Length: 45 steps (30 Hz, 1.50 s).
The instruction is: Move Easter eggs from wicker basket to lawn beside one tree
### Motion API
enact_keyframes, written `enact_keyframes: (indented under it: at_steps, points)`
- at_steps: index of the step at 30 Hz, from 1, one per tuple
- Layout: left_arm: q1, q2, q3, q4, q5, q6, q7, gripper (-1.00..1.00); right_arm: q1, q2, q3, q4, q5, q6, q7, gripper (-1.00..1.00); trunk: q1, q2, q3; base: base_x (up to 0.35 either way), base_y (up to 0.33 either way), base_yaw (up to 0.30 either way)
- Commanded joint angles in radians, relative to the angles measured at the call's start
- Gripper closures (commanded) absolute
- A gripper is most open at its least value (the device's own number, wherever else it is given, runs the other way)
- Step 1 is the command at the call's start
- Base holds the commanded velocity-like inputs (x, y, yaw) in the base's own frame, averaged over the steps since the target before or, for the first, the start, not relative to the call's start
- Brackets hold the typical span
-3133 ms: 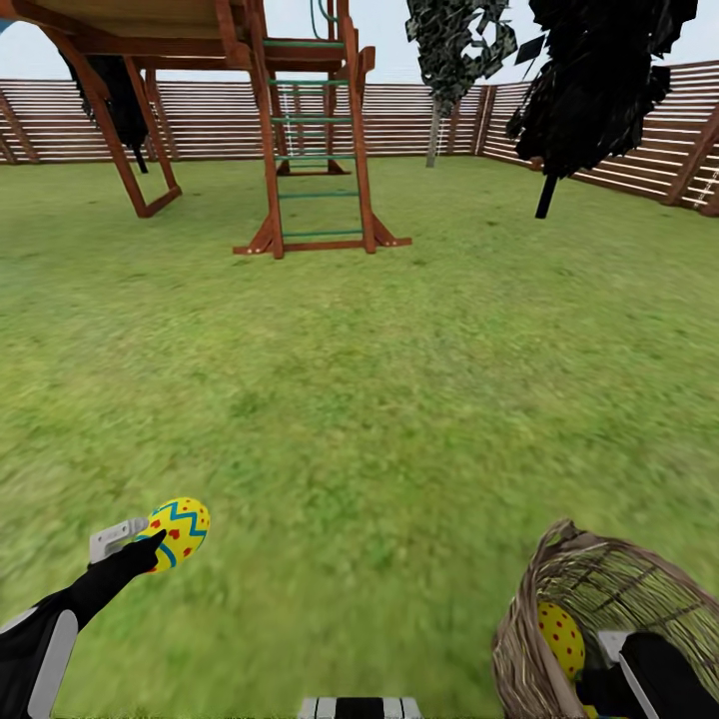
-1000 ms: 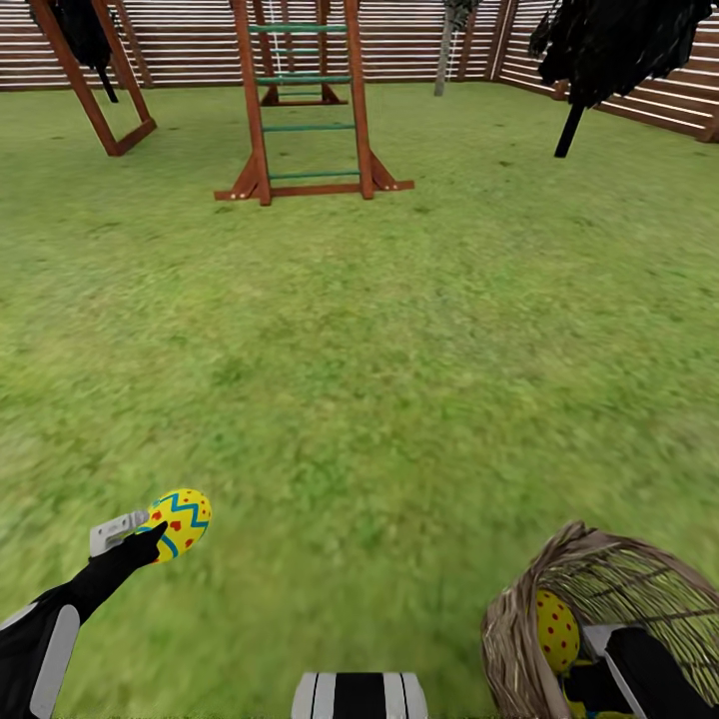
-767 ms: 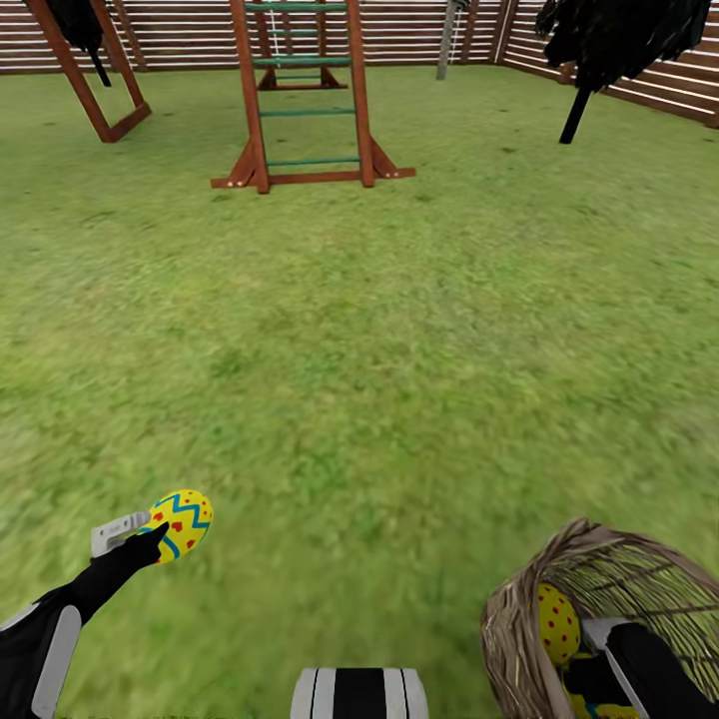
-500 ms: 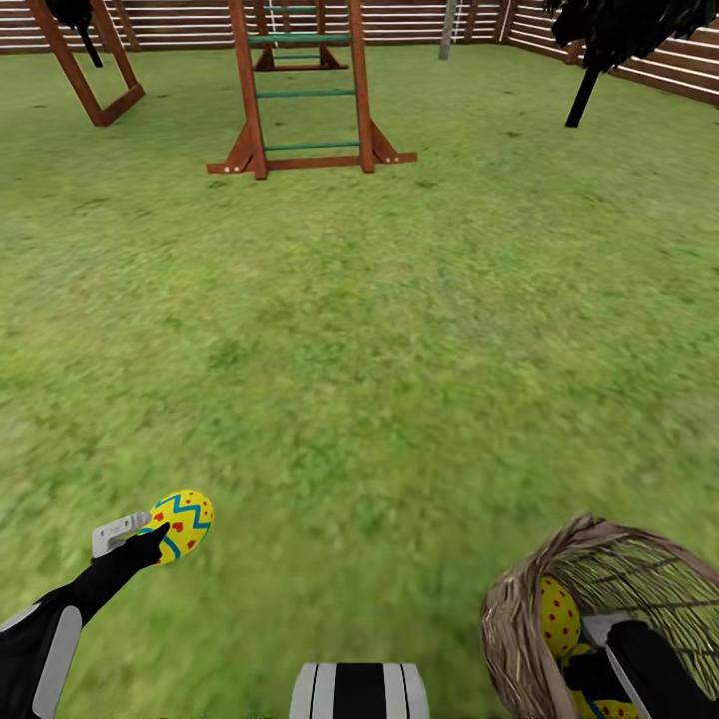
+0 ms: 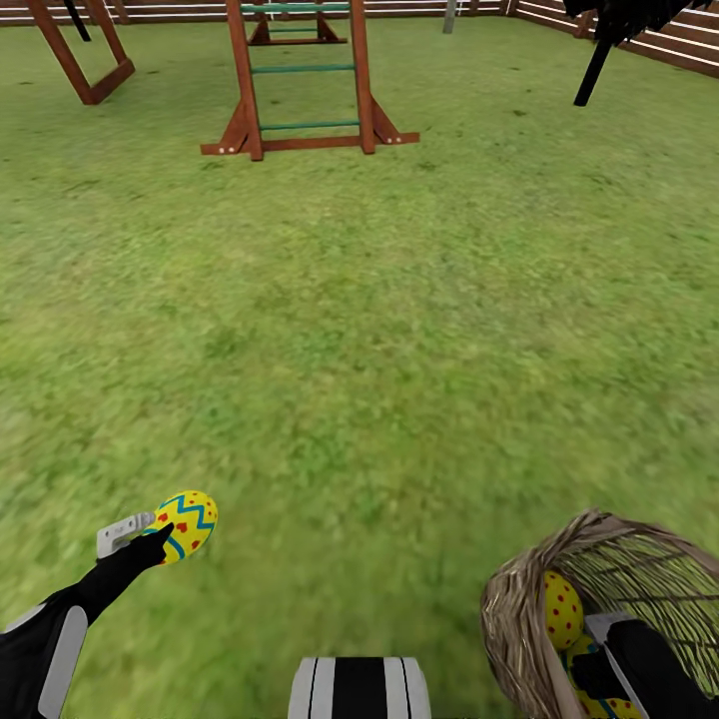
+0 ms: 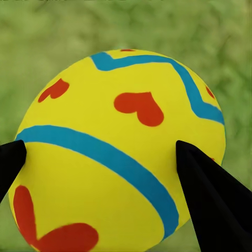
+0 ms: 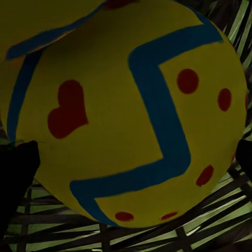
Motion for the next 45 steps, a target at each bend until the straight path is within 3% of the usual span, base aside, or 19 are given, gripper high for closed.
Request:
enact_keyframes:
  at_steps: [1, 36, 45]
  points:
    - [-0.001, 0.0, 0.002, -0.001, 0.009, 0.009, -0.003, 1.0, 0.001, 0.002, 0.0, -0.004, -0.044, 0.006, 0.012, 1.0, 0.0, 0.0, -0.001, 0.0, 0.0, 0.0]
    - [-0.001, -0.006, 0.0, 0.006, 0.006, 0.009, -0.001, 1.0, 0.001, 0.005, 0.002, 0.023, -0.046, 0.004, 0.018, 1.0, 0.0, 0.0, -0.001, 0.0, 0.0, 0.0]
    - [-0.001, -0.008, 0.0, 0.007, 0.004, 0.012, -0.001, 1.0, 0.001, 0.005, 0.002, 0.023, -0.046, 0.005, 0.014, 1.0, 0.0, 0.0, -0.001, -0.164, -0.04, 0.0]
